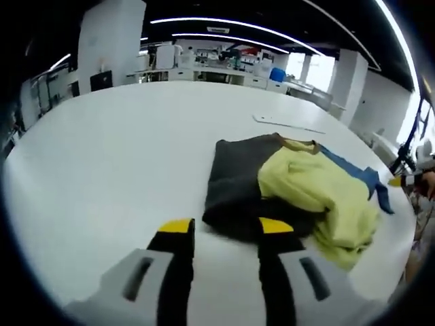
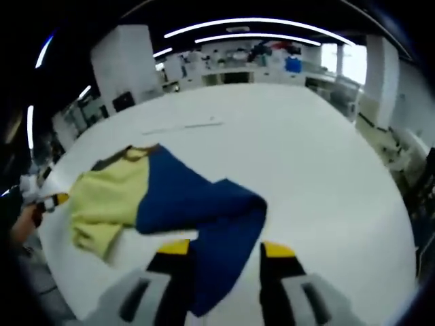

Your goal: Fold the garment on the visible template until the final outline fits inside the template.

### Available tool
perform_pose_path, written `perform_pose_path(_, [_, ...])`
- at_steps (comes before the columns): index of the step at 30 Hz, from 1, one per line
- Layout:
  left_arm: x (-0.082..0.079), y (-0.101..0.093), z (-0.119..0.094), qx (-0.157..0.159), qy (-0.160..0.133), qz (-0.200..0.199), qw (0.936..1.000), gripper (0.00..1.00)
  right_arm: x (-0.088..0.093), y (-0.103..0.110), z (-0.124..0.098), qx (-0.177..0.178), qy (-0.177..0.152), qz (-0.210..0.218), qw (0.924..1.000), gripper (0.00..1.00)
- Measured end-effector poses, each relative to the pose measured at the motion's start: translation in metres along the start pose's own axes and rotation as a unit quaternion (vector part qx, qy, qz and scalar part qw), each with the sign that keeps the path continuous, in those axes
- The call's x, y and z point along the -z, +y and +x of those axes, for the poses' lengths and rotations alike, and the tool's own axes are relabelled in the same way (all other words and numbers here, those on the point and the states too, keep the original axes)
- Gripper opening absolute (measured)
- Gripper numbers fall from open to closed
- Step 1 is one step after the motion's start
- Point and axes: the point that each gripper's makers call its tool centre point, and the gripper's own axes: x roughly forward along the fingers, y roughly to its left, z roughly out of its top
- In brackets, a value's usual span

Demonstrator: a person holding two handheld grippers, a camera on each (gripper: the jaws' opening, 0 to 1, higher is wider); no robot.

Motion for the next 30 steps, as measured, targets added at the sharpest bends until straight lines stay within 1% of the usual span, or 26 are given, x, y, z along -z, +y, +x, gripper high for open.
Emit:
perform_pose_path(3, [0.003,-0.012,0.003,0.011,-0.005,-0.006,0.9999,0.33,0.014,0.005,-0.003,-0.001,0.008,0.005,1.0,0.36])
perform_pose_path(4, [0.003,-0.014,0.003,0.013,-0.005,-0.006,0.9999,0.33,0.02,0.009,-0.006,-0.004,0.012,0.008,0.9999,0.37])
perform_pose_path(6, [0.006,-0.022,0.002,0.021,-0.007,-0.003,0.9997,0.31,0.027,0.013,-0.009,-0.004,0.014,0.023,0.9996,0.36])
perform_pose_path(8, [0.006,-0.028,0.003,0.026,-0.011,0.011,0.9995,0.27,0.032,0.018,-0.011,-0.004,0.017,0.022,0.9996,0.36])
perform_pose_path(9, [0.008,-0.03,0.004,0.026,-0.009,0.03,0.9992,0.26,0.032,0.016,-0.01,0.0,0.018,0.022,0.9996,0.35])
perform_pose_path(10, [0.01,-0.028,0.005,0.023,-0.002,0.042,0.9989,0.24,0.033,0.015,-0.01,0.003,0.018,0.02,0.9996,0.35])
perform_pose_path(11, [0.012,-0.026,0.006,0.02,0.003,0.055,0.9983,0.22,0.037,0.02,-0.011,0.005,0.021,0.016,0.9996,0.35])
perform_pose_path(12, [0.011,-0.024,0.007,0.012,0.001,0.074,0.9972,0.2,0.039,0.023,-0.011,0.007,0.022,0.013,0.9996,0.35])
perform_pose_path(13, [0.012,-0.024,0.006,0.007,0.003,0.085,0.9963,0.18,0.041,0.023,-0.009,0.008,0.024,0.008,0.9996,0.34])
perform_pose_path(14, [0.013,-0.025,0.005,0.004,0.006,0.089,0.996,0.15,0.043,0.023,-0.009,0.011,0.024,0.008,0.9996,0.34])
perform_pose_path(16, [0.015,-0.028,0.003,0.006,0.006,0.095,0.9955,0.13,0.045,0.024,-0.009,0.018,0.024,0.008,0.9995,0.34])
perform_pose_path(18, [0.018,-0.029,0.001,0.001,0.012,0.09,0.9959,0.12,0.047,0.024,-0.01,0.024,0.025,0.008,0.9994,0.34])
perform_pose_path(19, [0.019,-0.032,-0.002,0.003,0.012,0.076,0.997,0.11,0.047,0.025,-0.011,0.024,0.024,0.008,0.9994,0.33])
perform_pose_path(20, [0.019,-0.033,-0.002,0.006,0.006,0.078,0.9969,0.1,0.047,0.025,-0.011,0.024,0.024,0.008,0.9994,0.34])
perform_pose_path(21, [0.019,-0.032,-0.002,0.005,0.006,0.079,0.9969,0.1,0.047,0.025,-0.011,0.025,0.025,0.01,0.9993,0.34])
perform_pose_path(22, [0.021,-0.028,-0.002,-0.005,0.011,0.082,0.9966,0.09,0.047,0.024,-0.011,0.026,0.025,0.01,0.9993,0.34])
perform_pose_path(24, [0.027,-0.023,0.003,-0.012,0.022,0.085,0.9961,0.1,0.048,0.023,-0.011,0.031,0.028,0.009,0.9991,0.34])
perform_pose_path(26, [0.03,-0.018,0.006,-0.019,0.029,0.079,0.9963,0.11,0.05,0.021,-0.01,0.036,0.031,0.011,0.9988,0.36])
perform_pose_path(27, [0.029,-0.017,0.008,-0.018,0.025,0.074,0.9968,0.1,0.052,0.022,-0.01,0.038,0.033,0.013,0.9987,0.36])
perform_pose_path(28, [0.025,-0.019,0.007,-0.017,0.013,0.068,0.9974,0.09,0.054,0.022,-0.01,0.04,0.036,0.014,0.9984,0.35])
perform_pose_path(30, [0.022,-0.021,0.009,-0.014,0.008,0.059,0.9981,0.09,0.058,0.02,-0.008,0.045,0.042,0.018,0.9979,0.33])
